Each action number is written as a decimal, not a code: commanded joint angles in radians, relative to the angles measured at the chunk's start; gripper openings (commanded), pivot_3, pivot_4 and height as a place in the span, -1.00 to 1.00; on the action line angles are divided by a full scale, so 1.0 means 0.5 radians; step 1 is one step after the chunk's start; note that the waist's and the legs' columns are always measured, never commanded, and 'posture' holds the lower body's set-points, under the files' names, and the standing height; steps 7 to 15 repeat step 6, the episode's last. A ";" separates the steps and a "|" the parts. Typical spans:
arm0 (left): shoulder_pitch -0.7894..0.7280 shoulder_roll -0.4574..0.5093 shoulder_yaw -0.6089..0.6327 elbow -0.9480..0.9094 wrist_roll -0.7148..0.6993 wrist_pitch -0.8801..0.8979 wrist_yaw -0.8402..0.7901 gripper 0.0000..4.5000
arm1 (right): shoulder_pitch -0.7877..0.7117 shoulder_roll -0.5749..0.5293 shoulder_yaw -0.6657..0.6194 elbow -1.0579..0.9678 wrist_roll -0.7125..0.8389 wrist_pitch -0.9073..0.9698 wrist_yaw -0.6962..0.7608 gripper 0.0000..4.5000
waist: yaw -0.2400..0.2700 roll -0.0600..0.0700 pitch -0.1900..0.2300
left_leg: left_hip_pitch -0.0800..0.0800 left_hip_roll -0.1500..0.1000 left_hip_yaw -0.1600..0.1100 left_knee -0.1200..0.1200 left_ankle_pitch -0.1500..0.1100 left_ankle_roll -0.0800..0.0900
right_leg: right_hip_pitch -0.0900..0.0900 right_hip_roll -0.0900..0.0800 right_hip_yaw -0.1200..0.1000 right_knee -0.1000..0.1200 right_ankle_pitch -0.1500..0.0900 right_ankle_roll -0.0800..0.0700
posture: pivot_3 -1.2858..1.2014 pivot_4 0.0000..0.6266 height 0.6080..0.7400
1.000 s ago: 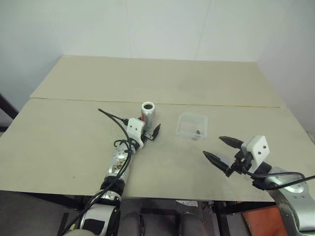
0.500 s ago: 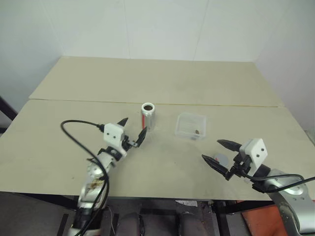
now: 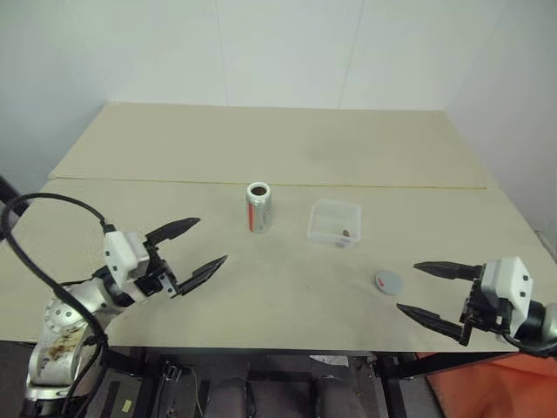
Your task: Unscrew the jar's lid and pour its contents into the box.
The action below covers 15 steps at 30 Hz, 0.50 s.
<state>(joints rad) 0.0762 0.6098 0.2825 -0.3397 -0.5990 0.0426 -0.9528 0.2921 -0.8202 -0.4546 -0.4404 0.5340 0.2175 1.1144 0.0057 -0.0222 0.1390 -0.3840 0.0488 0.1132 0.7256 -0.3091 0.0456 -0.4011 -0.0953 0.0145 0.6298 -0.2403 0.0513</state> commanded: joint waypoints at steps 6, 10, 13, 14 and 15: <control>0.260 0.073 0.295 -0.284 -0.280 0.275 0.141 0.98 | -0.021 -0.029 0.020 -0.195 0.246 0.181 -0.024 1.00 | 0.006 0.000 0.000 | -0.001 0.001 0.000 -0.001 0.000 0.000 | -0.001 -0.001 0.001 -0.001 0.000 -0.001 | 0.03 -0.52 1.00; 0.260 0.073 0.295 -0.284 -0.280 0.275 0.141 0.98 | -0.021 -0.029 0.020 -0.195 0.246 0.181 -0.024 1.00 | 0.006 0.000 0.000 | -0.001 0.001 0.000 -0.001 0.000 0.000 | -0.001 -0.001 0.001 -0.001 0.000 -0.001 | 0.03 -0.52 1.00; 0.260 0.073 0.295 -0.284 -0.280 0.275 0.141 0.98 | -0.021 -0.029 0.020 -0.195 0.246 0.181 -0.024 1.00 | 0.006 0.000 0.000 | -0.001 0.001 0.000 -0.001 0.000 0.000 | -0.001 -0.001 0.001 -0.001 0.000 -0.001 | 0.03 -0.52 1.00; 0.260 0.073 0.295 -0.284 -0.280 0.275 0.141 0.98 | -0.021 -0.029 0.020 -0.195 0.246 0.181 -0.024 1.00 | 0.006 0.000 0.000 | -0.001 0.001 0.000 -0.001 0.000 0.000 | -0.001 -0.001 0.001 -0.001 0.000 -0.001 | 0.03 -0.52 1.00; 0.260 0.073 0.295 -0.284 -0.280 0.275 0.141 0.98 | -0.021 -0.029 0.020 -0.195 0.246 0.181 -0.024 1.00 | 0.006 0.000 0.000 | -0.001 0.001 0.000 -0.001 0.000 0.000 | -0.001 -0.001 0.001 -0.001 0.000 -0.001 | 0.03 -0.52 1.00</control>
